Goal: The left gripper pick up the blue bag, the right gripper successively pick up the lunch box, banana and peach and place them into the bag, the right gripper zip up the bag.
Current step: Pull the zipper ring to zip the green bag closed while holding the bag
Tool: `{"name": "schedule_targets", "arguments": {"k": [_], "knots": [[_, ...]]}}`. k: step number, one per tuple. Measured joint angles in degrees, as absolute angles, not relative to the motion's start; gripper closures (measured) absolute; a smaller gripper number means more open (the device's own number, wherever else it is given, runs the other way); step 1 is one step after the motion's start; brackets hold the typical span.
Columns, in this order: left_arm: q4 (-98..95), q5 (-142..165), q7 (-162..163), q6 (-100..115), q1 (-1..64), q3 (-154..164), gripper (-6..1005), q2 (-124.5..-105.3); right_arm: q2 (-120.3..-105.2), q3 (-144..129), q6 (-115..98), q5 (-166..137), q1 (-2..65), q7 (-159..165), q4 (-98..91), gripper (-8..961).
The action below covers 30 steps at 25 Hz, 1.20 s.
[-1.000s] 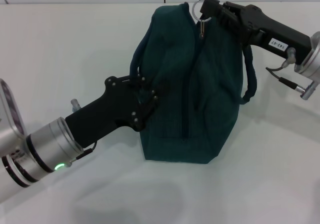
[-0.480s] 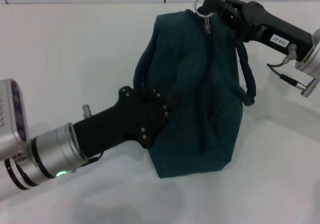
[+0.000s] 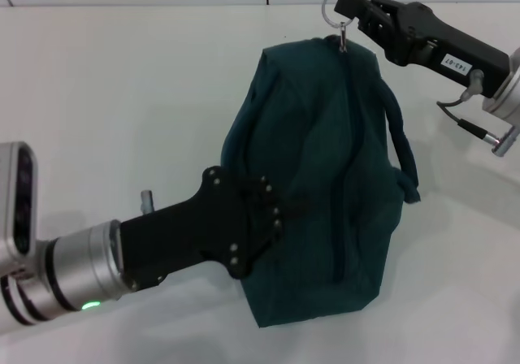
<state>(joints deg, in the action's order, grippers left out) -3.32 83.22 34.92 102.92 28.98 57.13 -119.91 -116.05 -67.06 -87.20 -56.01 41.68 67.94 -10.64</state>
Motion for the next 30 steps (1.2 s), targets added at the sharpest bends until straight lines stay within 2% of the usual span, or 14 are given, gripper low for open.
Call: {"name": "schedule_targets", "arguments": {"k": [6, 14, 24, 30], "knots": [[-4.27, 83.30, 35.19, 104.10, 26.80, 56.89, 929, -119.46, -115.92, -66.98, -86.36, -55.53, 40.57, 67.92, -11.33, 943], [-5.42, 74.94, 37.34, 101.10, 22.48, 52.55, 933, -119.64, -116.16, -67.23, -90.19, -52.80, 34.49, 70.20, -14.56, 939], [-7.18, 72.68, 39.92, 94.90, 23.11, 52.56, 938, -119.48, -116.18, -67.31, -94.56, -51.70, 30.44, 71.48, -13.44, 935], [-6.86, 67.79, 42.65, 94.21, 23.27, 52.58, 889, -119.78, -115.85, -66.97, -94.22, -50.94, 29.34, 71.14, -13.36, 932]]}}
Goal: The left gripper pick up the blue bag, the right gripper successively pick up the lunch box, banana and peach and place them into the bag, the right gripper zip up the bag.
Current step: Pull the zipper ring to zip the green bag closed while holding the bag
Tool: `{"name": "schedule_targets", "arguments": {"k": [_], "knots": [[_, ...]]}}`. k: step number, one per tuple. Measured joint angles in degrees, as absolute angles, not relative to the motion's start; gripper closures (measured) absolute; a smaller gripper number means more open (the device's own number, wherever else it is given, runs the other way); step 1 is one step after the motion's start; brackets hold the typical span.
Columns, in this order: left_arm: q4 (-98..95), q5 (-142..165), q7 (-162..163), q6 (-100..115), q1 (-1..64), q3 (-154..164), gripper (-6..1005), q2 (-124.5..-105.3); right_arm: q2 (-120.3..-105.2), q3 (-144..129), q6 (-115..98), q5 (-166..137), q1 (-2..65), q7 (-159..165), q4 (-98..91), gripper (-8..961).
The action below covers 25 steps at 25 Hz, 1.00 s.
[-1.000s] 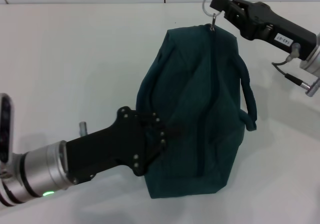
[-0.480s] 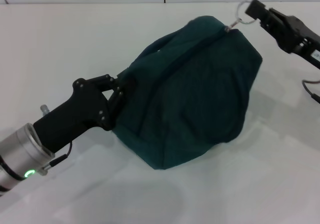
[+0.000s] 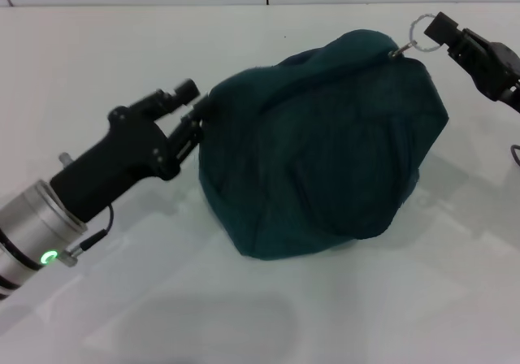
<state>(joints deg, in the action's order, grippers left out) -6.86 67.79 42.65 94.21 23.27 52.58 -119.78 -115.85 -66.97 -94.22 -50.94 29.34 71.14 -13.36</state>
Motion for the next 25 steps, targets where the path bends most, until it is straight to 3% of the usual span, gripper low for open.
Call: {"name": "schedule_targets", "arguments": {"k": [3, 13, 16, 25], "knots": [[-7.75, 66.79, 46.65, 94.22, 23.38, 52.64, 673, -119.65, -115.76, -66.97, -94.12, -50.92, 29.32, 71.12, -13.35, 931], [-44.07, 84.08, 83.64, 91.78, 24.82, 53.21, 234, -118.44, -115.66, -67.04, -92.83, -50.92, 29.65, 71.10, -13.39, 927], [-58.99, 95.75, 99.55, 91.75, 28.98, 53.26, 199, -117.96, -115.66, -67.09, -92.18, -50.93, 29.69, 71.10, -13.59, 925], [-82.71, 121.26, 127.36, 89.80, 39.48, 70.15, 109, -119.53, -115.66, -67.34, -90.51, -51.32, 30.36, 71.10, -13.92, 921]]}}
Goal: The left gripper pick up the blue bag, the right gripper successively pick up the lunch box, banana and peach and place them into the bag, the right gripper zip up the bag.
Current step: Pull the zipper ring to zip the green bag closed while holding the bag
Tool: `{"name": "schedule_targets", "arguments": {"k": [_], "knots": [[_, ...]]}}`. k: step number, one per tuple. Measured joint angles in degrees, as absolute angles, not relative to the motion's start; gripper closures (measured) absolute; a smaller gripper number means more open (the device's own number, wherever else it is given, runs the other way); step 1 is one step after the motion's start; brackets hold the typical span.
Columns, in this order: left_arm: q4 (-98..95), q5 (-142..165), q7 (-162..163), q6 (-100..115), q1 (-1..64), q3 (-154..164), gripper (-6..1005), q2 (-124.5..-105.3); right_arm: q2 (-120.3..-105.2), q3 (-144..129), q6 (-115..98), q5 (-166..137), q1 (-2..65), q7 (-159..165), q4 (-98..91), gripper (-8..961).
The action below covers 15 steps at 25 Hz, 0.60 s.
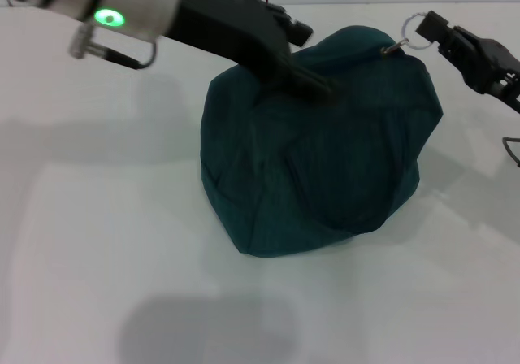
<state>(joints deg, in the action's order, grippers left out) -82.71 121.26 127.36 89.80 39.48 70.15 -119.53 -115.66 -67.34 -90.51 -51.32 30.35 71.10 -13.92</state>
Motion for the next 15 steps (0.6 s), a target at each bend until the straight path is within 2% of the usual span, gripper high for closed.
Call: {"name": "schedule_targets", "arguments": {"k": [6, 12, 15], "knots": [[-84.35, 125.24, 130.34, 85.51, 40.58, 76.94, 130, -119.57, -115.66, -67.47, -90.34, -51.42, 30.99, 71.10, -13.93, 919], [-84.24, 127.28, 129.22, 83.01, 39.04, 78.29, 150, -119.62, -115.63, -67.30, -89.88, -51.42, 31.11, 71.10, -13.90, 916], [-84.55, 126.85, 127.44, 82.17, 37.80, 78.25, 245, -119.61, -115.58, -67.36, -89.19, -51.42, 31.11, 71.10, -13.89, 915]]}}
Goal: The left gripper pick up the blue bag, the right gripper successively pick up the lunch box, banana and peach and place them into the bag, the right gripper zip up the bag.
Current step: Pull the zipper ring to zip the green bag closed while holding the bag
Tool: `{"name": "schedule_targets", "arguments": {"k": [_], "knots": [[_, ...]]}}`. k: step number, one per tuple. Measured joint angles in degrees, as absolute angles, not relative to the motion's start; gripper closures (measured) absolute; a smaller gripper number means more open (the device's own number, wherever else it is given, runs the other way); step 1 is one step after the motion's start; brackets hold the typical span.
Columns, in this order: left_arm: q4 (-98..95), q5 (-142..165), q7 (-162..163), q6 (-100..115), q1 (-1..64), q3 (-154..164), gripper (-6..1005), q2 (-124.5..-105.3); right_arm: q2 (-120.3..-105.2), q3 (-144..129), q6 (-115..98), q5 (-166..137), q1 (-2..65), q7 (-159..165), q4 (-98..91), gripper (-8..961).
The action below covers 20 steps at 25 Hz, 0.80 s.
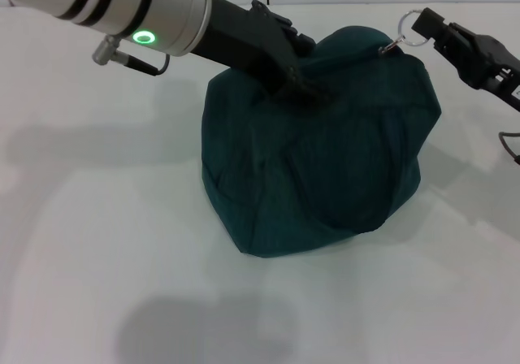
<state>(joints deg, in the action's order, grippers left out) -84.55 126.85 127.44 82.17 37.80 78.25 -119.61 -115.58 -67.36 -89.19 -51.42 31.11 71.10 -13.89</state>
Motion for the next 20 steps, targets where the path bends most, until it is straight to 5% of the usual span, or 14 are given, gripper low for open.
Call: {"name": "schedule_targets", "arguments": {"k": [14, 20], "knots": [[-84.91, 125.40, 124.84, 81.83, 36.78, 78.46, 575, -119.61, -115.57, -67.50, -88.62, -51.42, 31.11, 71.54, -13.75, 909], [-84.95, 125.56, 124.51, 82.00, 36.81, 79.24, 832, -119.57, -115.58, -67.50, -88.82, -51.38, 31.11, 71.54, -13.58, 906]]}}
